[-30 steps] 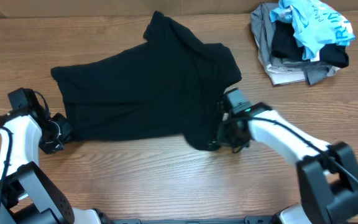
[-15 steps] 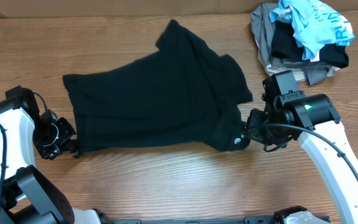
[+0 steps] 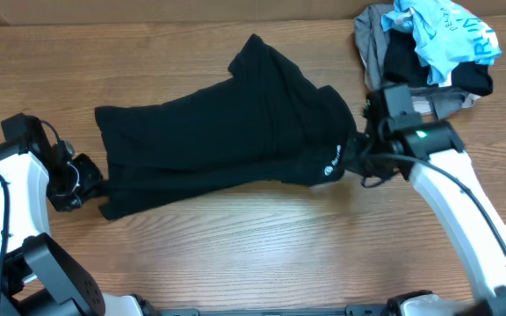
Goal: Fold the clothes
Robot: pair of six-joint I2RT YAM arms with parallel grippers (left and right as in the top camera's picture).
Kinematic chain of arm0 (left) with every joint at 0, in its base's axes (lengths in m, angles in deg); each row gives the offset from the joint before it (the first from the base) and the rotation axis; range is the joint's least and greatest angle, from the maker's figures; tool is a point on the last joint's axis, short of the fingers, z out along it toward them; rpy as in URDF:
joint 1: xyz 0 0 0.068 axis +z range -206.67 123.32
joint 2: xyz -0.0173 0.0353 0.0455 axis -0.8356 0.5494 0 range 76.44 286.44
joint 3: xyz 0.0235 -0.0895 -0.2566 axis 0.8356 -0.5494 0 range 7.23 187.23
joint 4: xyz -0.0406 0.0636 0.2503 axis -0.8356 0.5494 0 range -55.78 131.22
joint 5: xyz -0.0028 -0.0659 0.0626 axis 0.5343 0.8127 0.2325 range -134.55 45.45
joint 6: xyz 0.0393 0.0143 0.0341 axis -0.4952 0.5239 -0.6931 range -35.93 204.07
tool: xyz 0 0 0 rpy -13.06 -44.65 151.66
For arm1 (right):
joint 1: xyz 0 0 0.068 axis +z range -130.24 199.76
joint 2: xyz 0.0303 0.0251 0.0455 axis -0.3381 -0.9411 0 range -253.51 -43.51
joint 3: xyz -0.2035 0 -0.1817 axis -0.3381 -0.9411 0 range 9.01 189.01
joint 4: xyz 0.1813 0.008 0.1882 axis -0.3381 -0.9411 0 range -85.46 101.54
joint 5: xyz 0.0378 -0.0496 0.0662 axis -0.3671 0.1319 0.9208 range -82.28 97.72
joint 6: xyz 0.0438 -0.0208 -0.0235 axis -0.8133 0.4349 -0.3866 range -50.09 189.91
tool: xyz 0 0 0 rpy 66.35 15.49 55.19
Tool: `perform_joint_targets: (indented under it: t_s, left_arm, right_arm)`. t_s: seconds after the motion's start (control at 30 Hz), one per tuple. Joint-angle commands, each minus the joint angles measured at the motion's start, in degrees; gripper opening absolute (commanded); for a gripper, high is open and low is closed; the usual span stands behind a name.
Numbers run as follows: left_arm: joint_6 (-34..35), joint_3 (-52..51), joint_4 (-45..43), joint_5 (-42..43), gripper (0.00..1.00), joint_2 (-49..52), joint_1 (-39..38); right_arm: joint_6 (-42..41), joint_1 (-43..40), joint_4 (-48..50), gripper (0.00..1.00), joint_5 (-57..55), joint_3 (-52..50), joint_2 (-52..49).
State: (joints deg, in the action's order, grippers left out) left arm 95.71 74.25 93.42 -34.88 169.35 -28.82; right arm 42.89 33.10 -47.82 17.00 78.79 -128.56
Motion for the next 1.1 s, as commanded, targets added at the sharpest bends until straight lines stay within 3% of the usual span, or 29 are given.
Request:
perform_joint_targets:
  t_s: [0.0,0.2,0.47,0.53,0.57,0.67,0.8,0.93,1.07]
  left_arm:
    - [0.96,0.96,-2.78,-0.66,0.04,-1.07,-0.15]
    - [2.78,0.66,-10.75,-1.70,0.04,-0.68,-2.27]
    - [2.73,0.59,-15.96,-4.07,0.05,2.91,-8.52]
    - [2.73,0.59,-16.39,-6.05,0.16,4.55,-9.75]
    - [2.73,0.57,-16.57,-7.21,0.28,5.42,-10.14]
    - [2.73,0.59,-16.87,-9.31,0.55,7.87,-10.23]
    - [2.73,1.22,-17.22,-9.18,0.72,8.55,-8.13]
    - [2.12,6.25,-15.23,-6.88,0.78,8.55,-5.99]
    - [-5.92,14.43,-13.49,4.46,0.80,8.79,-6.38]
  right_arm:
    - [2.19,-0.35,5.68,0.04,1.33,1.29,-4.94]
    - [2.84,-0.35,17.92,0.04,1.31,1.29,-12.39]
    - [3.13,-0.20,23.50,0.06,1.51,1.29,-19.32]
    - [3.76,-0.20,24.13,0.27,1.51,1.29,-19.34]
    - [4.63,-0.20,24.39,0.41,1.60,1.36,-19.32]
    - [6.60,-0.26,23.67,0.64,2.23,2.19,-19.30]
    - [9.51,-0.52,17.59,0.73,2.36,8.02,-18.78]
    - [13.86,-0.52,7.23,0.81,2.36,20.90,-18.56]
    - [19.47,-0.50,-1.51,0.90,2.38,35.78,-18.58]
